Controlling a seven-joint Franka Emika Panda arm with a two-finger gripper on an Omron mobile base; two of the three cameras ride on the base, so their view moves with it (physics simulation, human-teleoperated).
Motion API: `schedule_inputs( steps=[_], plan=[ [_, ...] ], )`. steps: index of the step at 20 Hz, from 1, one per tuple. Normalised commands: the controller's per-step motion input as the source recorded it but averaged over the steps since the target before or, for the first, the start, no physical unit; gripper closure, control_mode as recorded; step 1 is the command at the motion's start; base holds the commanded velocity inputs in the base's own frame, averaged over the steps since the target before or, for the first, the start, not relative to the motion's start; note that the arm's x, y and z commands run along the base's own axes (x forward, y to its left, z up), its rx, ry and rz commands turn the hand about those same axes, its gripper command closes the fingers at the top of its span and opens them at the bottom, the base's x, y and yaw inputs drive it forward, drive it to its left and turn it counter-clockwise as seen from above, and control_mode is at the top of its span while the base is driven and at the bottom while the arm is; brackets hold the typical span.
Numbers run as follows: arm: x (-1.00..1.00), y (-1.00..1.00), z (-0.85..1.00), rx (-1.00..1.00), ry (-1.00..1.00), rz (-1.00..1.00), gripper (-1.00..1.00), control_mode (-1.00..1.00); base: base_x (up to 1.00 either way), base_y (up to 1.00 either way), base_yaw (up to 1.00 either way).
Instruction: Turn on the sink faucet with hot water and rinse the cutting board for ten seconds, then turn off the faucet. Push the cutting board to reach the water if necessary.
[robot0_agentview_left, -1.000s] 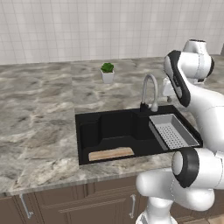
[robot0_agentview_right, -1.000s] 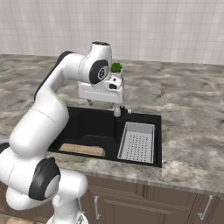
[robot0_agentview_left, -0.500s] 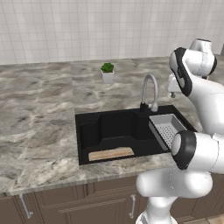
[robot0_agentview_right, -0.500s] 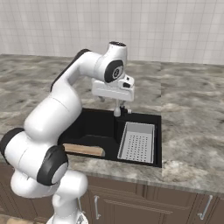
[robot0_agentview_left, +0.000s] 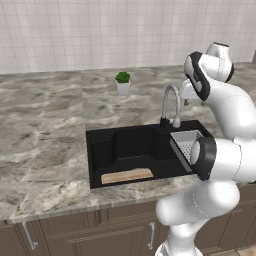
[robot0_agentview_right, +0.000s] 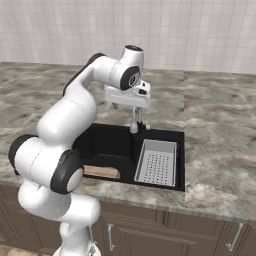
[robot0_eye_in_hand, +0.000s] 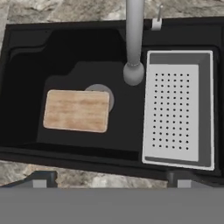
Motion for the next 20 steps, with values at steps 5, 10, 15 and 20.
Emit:
schedule_inputs(
  steps=[5, 10, 15, 20],
  plan=[
    [0.43, 0.0, -0.02, 0.06, -0.07, 0.02, -1.0, -1.0, 0.0, 0.0, 0.0],
    [0.34, 0.0, -0.06, 0.01, -0.03, 0.0, -1.0, -1.0, 0.0, 0.0, 0.0],
    [0.36, -0.01, -0.25, 0.0, 0.0, 0.0, -1.0, -1.0, 0.0, 0.0, 0.0],
    [0.34, -0.09, -0.32, 0.0, -0.01, 0.0, -1.0, -1.0, 0.0, 0.0, 0.0]
  ],
)
